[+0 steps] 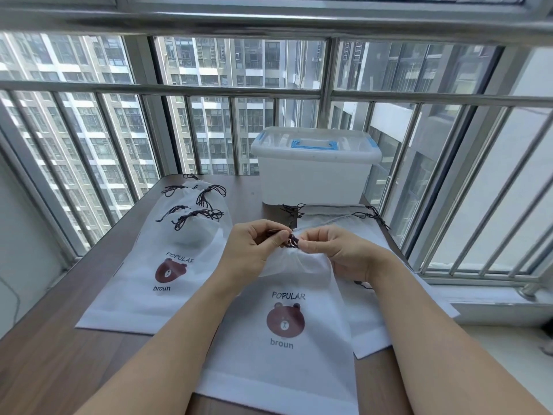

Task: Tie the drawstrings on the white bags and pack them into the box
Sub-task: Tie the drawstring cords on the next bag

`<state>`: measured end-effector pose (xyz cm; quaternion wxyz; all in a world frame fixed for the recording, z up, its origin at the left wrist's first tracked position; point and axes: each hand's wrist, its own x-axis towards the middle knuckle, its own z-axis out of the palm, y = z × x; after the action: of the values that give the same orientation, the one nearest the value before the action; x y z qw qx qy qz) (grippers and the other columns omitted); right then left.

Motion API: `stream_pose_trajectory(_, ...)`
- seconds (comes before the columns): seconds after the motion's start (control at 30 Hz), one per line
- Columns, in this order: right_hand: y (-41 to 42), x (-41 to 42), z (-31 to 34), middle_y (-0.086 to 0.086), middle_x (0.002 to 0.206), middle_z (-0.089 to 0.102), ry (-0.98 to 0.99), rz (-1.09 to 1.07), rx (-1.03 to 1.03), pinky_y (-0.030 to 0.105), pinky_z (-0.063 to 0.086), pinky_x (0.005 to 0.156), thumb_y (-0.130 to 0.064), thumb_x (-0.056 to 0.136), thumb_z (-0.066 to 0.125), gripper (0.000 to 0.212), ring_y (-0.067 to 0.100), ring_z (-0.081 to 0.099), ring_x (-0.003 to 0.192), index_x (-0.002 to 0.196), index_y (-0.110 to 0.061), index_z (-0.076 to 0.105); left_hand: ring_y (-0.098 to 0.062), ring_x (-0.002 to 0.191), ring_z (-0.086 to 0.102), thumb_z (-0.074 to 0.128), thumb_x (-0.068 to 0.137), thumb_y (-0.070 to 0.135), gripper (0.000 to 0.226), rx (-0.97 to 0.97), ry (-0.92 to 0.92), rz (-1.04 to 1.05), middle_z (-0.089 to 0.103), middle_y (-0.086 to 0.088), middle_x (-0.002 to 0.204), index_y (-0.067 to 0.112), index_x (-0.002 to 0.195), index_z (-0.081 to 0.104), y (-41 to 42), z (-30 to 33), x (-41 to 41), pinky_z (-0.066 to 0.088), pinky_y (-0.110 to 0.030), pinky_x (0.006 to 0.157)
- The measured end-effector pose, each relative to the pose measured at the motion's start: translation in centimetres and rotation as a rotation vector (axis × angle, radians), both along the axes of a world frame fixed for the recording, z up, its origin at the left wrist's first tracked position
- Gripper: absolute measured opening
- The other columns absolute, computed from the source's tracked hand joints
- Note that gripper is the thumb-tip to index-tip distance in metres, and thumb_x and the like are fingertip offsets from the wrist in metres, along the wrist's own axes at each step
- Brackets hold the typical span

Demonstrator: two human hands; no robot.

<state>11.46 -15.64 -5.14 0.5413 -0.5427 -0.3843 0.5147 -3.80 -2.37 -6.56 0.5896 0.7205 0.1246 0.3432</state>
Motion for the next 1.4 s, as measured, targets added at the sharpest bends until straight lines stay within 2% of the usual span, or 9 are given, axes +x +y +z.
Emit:
stream_pose_trajectory(0.1,-0.2,-0.5,0.4,0.013,0.087,0.069,0.11,-0.053,0.027,0.028,0.056,0.064,-0.017,0.101,0.054,0.022,0.02,0.067,0.07,0.105,0.001,0.066,-0.009,0.075,0.069,0.07,0.088,0.003,0.011,-0.041,-0.014,0.008,0.076,-0.001,0.078,0.013,0.087,0.076,-0.1,0.2,0.0,0.053,-0.018,0.074)
stream_pose_trajectory(0.43,1.3,-1.7,0.8,0.008,0.072,0.067,0.342,-0.193,0.006,0.026,0.053,0.055,-0.046,0.096,0.052,0.04,0.019,0.065,0.058,0.088,-0.009,0.066,-0.008,0.07,0.066,0.073,0.086,0.003,0.009,-0.067,-0.017,0.021,0.075,-0.001,0.077,0.011,0.085,0.075,-0.3,0.4,0.0,0.052,-0.018,0.069)
stream_pose_trajectory(0.63,1.5,-1.7,0.5,0.016,0.084,0.071,0.438,-0.236,0.004,0.03,0.059,0.064,-0.037,0.104,0.047,0.043,0.025,0.07,0.072,0.096,0.001,0.066,-0.006,0.068,0.065,0.075,0.084,0.002,0.01,-0.045,-0.018,0.058,0.076,-0.001,0.077,0.013,0.085,0.076,-0.1,0.3,0.1,0.049,-0.014,0.066)
stream_pose_trajectory(0.8,2.2,-1.9,0.7,0.008,0.062,0.07,0.259,-0.383,0.098,0.02,0.053,0.048,-0.025,0.106,0.046,0.038,0.015,0.067,0.051,0.086,0.002,0.064,-0.006,0.067,0.066,0.076,0.084,0.002,0.014,-0.03,-0.02,0.096,0.076,0.002,0.075,0.016,0.082,0.076,-0.2,0.3,0.3,0.051,-0.016,0.067)
stream_pose_trajectory(1.03,2.6,-1.4,-0.3,0.004,0.076,0.049,0.496,-0.291,0.088,0.029,0.052,0.062,-0.025,0.099,0.057,0.024,0.019,0.054,0.065,0.08,-0.012,0.064,-0.005,0.069,0.068,0.076,0.084,0.001,0.015,0.064,-0.019,0.143,0.075,0.006,0.074,0.016,0.082,0.076,-0.5,0.3,0.2,0.052,-0.015,0.068)
stream_pose_trajectory(1.13,2.3,-0.9,-0.1,0.001,0.069,0.051,0.38,-0.284,0.046,0.028,0.045,0.072,-0.04,0.099,0.055,0.037,0.017,0.051,0.069,0.111,-0.008,0.069,-0.012,0.076,0.071,0.076,0.084,0.001,0.013,0.142,-0.009,0.137,0.076,0.001,0.079,0.014,0.084,0.077,-0.3,0.1,0.1,0.057,-0.024,0.075)
stream_pose_trajectory(1.23,2.1,-0.7,0.1,0.016,0.098,0.064,0.051,-0.192,-0.014,0.034,0.046,0.083,-0.073,0.09,0.047,0.077,0.026,0.056,0.09,0.113,-0.005,0.073,-0.017,0.077,0.073,0.077,0.082,0.001,0.012,0.226,0.008,0.109,0.076,0.0,0.08,0.013,0.084,0.077,-0.1,-0.2,0.0,0.058,-0.027,0.076)
stream_pose_trajectory(1.3,1.9,-1.1,0.3,0.013,0.094,0.067,-0.242,-0.203,0.04,0.034,0.046,0.087,-0.069,0.087,0.058,0.068,0.019,0.057,0.089,0.099,-0.005,0.077,-0.018,0.078,0.073,0.077,0.083,0.002,0.01,0.247,0.024,0.088,0.076,0.0,0.08,0.011,0.086,0.077,0.0,-0.3,0.0,0.058,-0.027,0.075)
stream_pose_trajectory(1.4,1.6,-1.5,0.4,0.006,0.084,0.073,-0.53,-0.207,0.155,0.027,0.049,0.075,-0.031,0.086,0.079,0.025,0.014,0.064,0.079,0.091,-0.006,0.078,-0.017,0.076,0.071,0.077,0.084,0.003,0.01,0.094,0.021,0.047,0.076,-0.004,0.08,0.008,0.093,0.074,0.0,0.0,-0.1,0.058,-0.028,0.073)
